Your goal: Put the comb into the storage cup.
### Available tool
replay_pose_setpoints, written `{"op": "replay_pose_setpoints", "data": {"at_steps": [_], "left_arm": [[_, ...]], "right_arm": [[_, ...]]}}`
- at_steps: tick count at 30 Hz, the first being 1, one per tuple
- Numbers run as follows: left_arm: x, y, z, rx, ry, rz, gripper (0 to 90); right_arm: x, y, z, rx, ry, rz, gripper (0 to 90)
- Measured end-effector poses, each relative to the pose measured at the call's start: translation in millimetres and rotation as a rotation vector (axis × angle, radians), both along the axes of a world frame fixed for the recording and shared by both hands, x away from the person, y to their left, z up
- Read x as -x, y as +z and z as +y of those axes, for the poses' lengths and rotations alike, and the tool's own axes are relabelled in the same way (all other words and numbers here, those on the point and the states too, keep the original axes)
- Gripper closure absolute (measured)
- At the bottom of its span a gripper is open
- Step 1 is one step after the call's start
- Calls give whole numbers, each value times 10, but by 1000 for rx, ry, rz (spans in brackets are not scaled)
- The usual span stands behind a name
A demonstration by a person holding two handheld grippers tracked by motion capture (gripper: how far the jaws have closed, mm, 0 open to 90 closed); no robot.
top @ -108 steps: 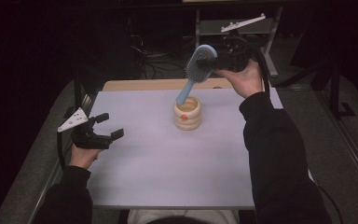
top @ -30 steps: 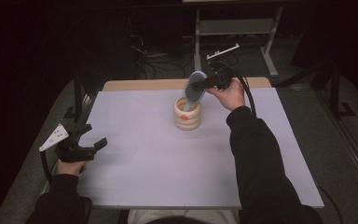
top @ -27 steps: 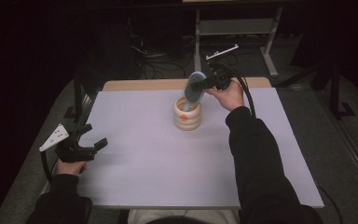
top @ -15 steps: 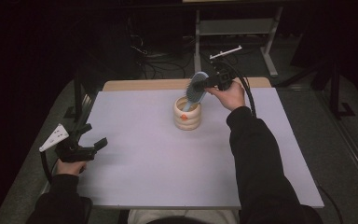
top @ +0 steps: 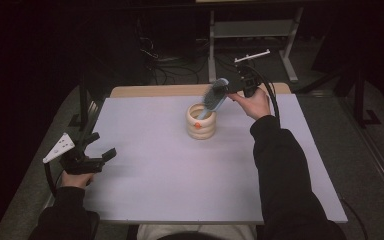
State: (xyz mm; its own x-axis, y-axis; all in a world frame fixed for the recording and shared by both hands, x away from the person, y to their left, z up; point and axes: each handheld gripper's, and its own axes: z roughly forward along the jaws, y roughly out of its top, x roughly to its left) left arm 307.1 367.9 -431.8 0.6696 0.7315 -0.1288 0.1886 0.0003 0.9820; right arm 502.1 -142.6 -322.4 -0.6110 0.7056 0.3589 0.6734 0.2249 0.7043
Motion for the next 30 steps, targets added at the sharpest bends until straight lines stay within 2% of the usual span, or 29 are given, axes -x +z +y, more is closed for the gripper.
{"op": "replay_pose_setpoints", "data": {"at_steps": [3, 5, 8, 18, 30], "left_arm": [[-2, -1, 0, -4, -2, 2, 0], [-4, -3, -2, -6, -2, 3, 0], [-4, -3, 0, -6, -1, 5, 0], [22, 15, -25, -1, -13, 3, 0], [20, 6, -25, -5, -6, 8, 0]], "right_arm": [[24, 0, -30, 27, -17, -18, 124], [38, -3, -58, 27, -21, -28, 110], [52, -18, -105, 17, -18, -24, 4], [149, 15, -264, 2, -28, -82, 0], [305, 28, -393, 15, -25, -143, 0]]}}
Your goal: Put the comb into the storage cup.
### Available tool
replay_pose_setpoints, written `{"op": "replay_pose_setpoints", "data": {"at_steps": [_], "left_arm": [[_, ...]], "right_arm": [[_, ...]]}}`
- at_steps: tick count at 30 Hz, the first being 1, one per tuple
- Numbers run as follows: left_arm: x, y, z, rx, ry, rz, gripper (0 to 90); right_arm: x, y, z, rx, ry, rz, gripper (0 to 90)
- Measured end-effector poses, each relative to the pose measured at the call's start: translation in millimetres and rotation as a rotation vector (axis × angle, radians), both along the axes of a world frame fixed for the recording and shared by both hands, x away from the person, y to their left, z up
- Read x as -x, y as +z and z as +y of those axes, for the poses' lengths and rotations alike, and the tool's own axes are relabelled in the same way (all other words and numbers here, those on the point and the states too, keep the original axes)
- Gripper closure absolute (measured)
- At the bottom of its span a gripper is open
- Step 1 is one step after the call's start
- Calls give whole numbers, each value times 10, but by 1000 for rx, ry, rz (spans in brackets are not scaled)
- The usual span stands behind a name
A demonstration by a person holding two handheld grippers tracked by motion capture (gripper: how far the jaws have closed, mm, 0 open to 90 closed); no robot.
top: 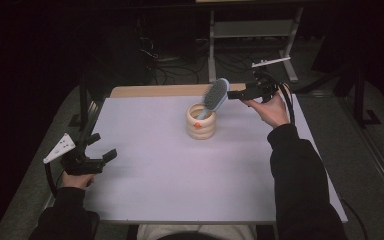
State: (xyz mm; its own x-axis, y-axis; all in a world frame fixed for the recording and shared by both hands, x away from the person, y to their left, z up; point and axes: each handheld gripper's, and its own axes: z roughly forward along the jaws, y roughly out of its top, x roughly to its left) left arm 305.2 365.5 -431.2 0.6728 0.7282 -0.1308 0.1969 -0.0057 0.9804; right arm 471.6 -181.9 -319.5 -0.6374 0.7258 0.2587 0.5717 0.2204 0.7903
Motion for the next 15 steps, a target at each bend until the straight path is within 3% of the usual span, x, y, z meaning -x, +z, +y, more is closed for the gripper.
{"op": "replay_pose_setpoints", "data": {"at_steps": [15], "left_arm": [[5, -7, -12, -10, -14, 5, 0]], "right_arm": [[180, -63, -227, -12, -8, -25, 0]]}}
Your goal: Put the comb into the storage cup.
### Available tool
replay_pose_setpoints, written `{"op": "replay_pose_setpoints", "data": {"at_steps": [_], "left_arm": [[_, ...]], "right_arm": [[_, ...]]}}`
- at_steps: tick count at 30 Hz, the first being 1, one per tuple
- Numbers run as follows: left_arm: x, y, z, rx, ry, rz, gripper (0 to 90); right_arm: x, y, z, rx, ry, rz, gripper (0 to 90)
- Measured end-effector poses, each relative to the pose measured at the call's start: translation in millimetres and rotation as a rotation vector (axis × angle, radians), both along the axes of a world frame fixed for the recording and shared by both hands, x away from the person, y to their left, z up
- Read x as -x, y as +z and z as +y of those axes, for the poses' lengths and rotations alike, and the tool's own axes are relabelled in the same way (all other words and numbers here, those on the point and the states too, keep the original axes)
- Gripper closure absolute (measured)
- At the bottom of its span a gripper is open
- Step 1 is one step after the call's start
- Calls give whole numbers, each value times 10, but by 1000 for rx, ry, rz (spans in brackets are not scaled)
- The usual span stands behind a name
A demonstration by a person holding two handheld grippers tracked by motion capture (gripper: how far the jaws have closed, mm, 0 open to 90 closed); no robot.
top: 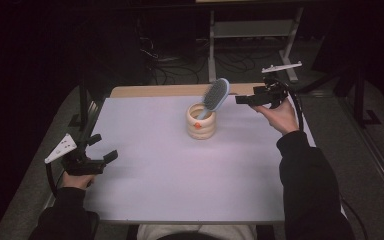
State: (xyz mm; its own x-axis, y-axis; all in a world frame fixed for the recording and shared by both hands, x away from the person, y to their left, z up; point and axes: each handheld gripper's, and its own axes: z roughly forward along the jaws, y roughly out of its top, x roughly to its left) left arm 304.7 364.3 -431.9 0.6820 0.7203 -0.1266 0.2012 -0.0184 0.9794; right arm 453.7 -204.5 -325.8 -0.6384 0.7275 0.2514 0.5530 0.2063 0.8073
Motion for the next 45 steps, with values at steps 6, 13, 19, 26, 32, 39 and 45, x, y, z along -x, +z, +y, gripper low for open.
{"op": "replay_pose_setpoints", "data": {"at_steps": [6, 13, 19, 26, 32, 39, 45], "left_arm": [[2, -2, 1, 0, 1, 3, 0], [6, -3, 6, 2, 3, 3, 0], [-1, -8, 9, 14, -3, 9, 0], [-2, -8, 5, 6, -1, 13, 0], [5, -8, 13, 9, 3, 14, 0], [10, -7, 16, 11, 7, 13, 0], [8, -9, 15, 6, 4, 17, 0]], "right_arm": [[94, -17, -79, -4, 2, -17, 0], [214, -78, -184, -26, -1, -42, 0], [339, -130, -274, -44, -9, -57, 0], [453, -142, -347, -32, -14, -73, 0], [531, -145, -377, -23, -16, -84, 0], [649, -179, -395, -20, -7, -89, 0], [749, -193, -383, -4, 5, -103, 0]]}}
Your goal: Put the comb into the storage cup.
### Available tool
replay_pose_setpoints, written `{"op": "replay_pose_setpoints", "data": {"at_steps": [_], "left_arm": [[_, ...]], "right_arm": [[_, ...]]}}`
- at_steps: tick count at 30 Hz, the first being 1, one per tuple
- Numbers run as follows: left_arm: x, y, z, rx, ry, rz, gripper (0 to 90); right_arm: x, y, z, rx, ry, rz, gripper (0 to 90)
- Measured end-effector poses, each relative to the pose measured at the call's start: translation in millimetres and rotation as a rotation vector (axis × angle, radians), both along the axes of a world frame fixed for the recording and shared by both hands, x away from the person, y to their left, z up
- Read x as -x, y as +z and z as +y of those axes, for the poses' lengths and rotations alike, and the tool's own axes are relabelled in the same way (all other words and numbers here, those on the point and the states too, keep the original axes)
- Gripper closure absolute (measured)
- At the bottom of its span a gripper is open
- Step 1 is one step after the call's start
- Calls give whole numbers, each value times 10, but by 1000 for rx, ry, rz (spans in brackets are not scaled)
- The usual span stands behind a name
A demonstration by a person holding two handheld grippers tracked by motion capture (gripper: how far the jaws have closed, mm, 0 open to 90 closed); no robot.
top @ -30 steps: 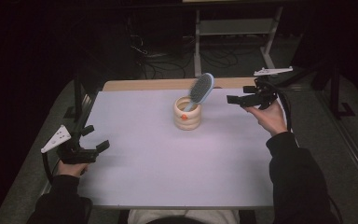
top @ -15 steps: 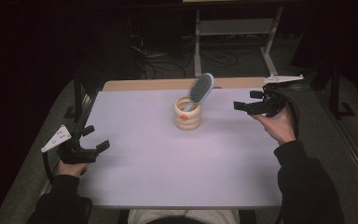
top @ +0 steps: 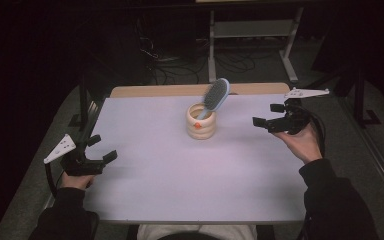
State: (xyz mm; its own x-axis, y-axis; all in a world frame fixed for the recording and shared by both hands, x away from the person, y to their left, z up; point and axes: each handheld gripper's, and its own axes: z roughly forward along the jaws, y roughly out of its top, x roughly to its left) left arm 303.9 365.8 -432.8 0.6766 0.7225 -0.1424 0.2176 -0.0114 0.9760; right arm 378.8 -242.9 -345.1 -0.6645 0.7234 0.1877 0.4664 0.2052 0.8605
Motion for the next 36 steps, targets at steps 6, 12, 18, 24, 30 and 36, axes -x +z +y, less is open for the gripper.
{"op": "replay_pose_setpoints", "data": {"at_steps": [6, 12, 18, 24, 30, 36], "left_arm": [[2, -1, 1, 1, 3, -1, 0], [-8, -3, -12, 2, 1, 4, 0], [-17, 1, -21, 1, -7, 6, 0], [-25, -1, -25, 3, -4, 8, 0], [-28, -6, -19, -1, 0, 9, 0], [-28, -8, -16, -1, -3, 10, 0]], "right_arm": [[102, -63, -5, 26, -8, -13, 0], [208, -121, -74, 5, -23, -18, 0], [291, -171, -156, 0, -36, -17, 0], [363, -221, -247, -12, -53, -18, 0], [432, -269, -300, -11, -59, -20, 0], [492, -333, -341, -9, -67, -26, 0]]}}
